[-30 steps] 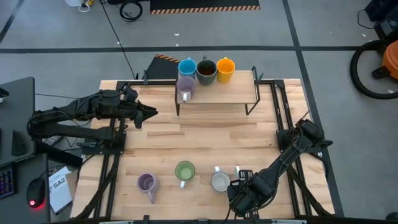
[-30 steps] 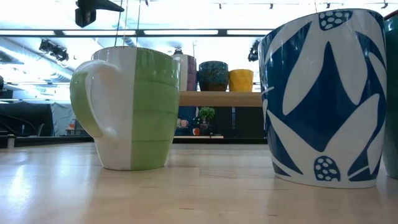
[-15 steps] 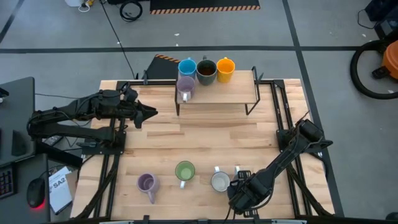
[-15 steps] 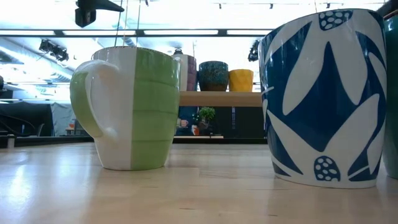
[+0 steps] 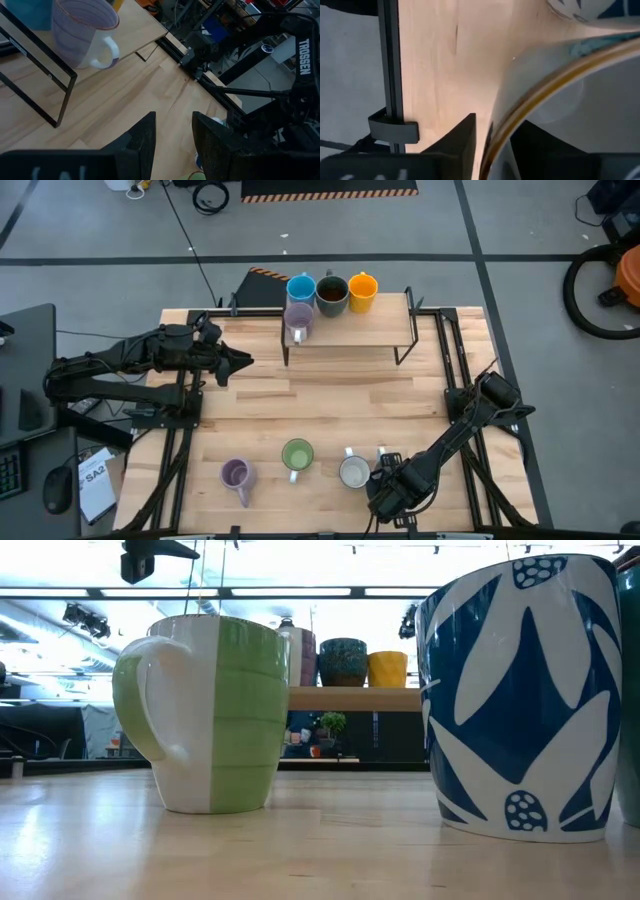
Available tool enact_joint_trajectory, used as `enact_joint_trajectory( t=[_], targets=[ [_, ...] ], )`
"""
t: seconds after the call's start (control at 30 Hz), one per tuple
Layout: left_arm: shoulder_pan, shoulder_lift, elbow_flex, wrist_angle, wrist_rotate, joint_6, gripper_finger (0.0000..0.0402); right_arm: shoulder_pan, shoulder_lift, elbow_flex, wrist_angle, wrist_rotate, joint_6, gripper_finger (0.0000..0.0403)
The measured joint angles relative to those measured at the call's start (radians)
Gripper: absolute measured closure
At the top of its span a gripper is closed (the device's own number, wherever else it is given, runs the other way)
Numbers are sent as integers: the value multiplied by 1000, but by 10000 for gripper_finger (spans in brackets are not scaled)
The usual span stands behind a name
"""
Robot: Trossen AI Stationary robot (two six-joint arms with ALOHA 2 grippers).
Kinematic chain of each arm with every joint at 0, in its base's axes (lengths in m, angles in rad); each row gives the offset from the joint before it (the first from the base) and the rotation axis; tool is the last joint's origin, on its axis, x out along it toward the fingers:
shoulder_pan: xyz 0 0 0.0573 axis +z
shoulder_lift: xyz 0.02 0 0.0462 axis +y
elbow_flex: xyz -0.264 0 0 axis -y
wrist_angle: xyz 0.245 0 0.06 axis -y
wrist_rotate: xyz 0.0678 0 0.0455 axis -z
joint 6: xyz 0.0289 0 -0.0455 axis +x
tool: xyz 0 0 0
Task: Place coffee mugs
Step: Put the light blue mug on the shelf
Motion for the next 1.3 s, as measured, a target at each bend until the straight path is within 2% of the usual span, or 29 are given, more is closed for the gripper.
enact_joint_trajectory(
  t=[0.37, 0.63, 0.8, 1.07, 1.3],
  targets=[
    [0, 0, 0, 0, 0, 1, 269, -1, -2, 1, -27, 30, -9, 370],
    [0, 0, 0, 0, 0, 1, 269, -24, -6, -12, -70, 30, -129, 360],
    [0, 0, 0, 0, 0, 1, 269, -47, -31, -47, -77, 32, -197, 372],
    [0, 0, 0, 0, 0, 1, 269, -94, -145, -170, -77, 48, -237, 368],
    [0, 0, 0, -1, 0, 1, 269, -183, -231, -209, -112, 41, -366, 370]
  ],
)
